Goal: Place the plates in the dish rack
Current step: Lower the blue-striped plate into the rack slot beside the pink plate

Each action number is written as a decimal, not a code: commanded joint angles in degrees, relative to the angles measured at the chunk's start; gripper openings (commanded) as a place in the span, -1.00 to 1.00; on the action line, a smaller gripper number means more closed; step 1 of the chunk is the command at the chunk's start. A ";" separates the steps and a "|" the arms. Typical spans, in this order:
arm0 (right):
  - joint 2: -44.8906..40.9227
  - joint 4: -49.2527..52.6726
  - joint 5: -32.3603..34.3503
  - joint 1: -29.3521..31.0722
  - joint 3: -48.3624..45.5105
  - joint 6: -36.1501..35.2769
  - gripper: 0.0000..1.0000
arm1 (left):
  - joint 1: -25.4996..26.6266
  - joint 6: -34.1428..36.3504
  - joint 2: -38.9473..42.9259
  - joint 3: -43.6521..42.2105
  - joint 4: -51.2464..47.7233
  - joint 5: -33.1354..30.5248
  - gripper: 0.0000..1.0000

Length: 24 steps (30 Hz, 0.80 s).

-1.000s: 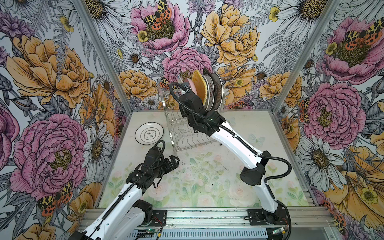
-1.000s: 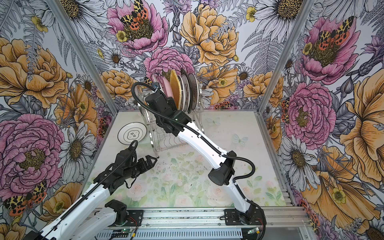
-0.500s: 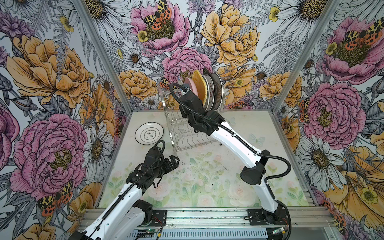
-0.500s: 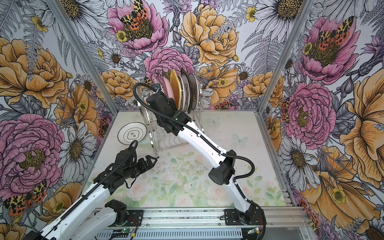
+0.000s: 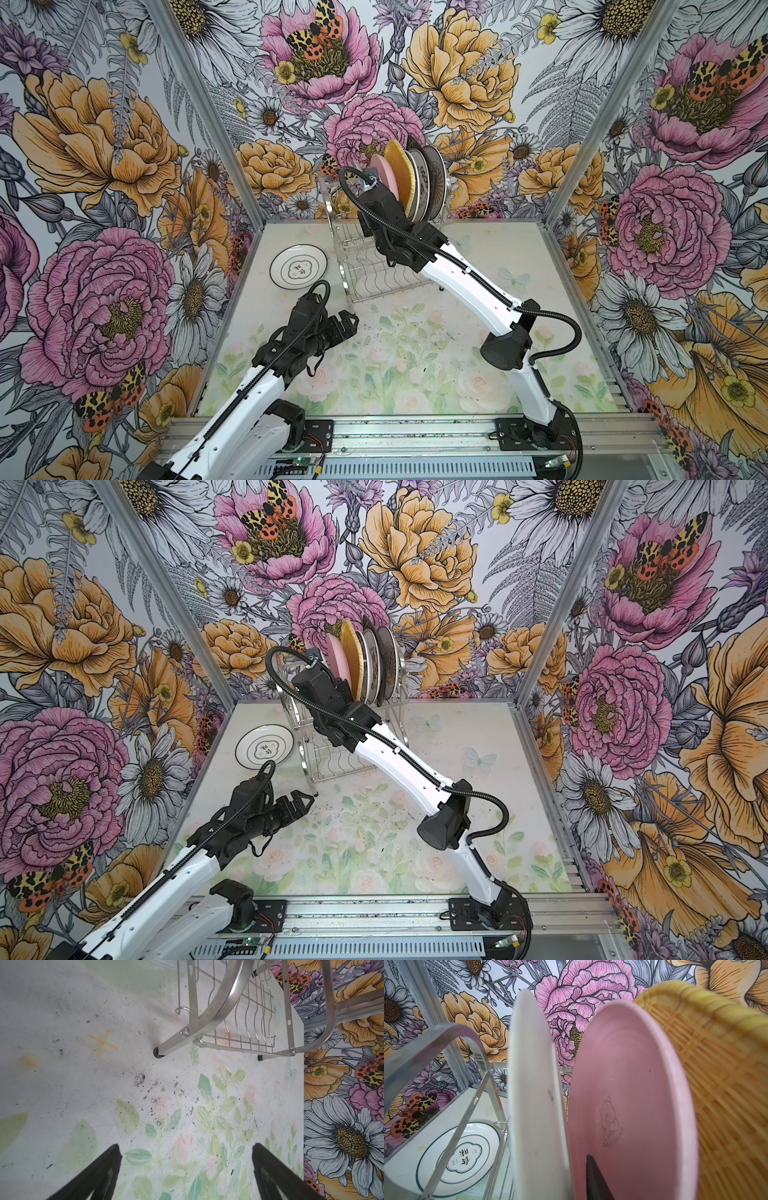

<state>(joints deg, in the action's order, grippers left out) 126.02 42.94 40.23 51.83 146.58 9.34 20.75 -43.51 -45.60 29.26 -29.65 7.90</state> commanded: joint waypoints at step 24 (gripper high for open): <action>-11.68 -1.26 0.73 2.18 -4.90 -1.70 -0.23 | 1.00 -0.62 1.20 1.04 -0.58 -2.97 0.97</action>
<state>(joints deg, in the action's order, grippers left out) 117.75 42.37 40.32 53.04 142.56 8.19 21.26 -43.55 -45.30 29.26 -29.82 6.76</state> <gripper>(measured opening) 0.383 0.986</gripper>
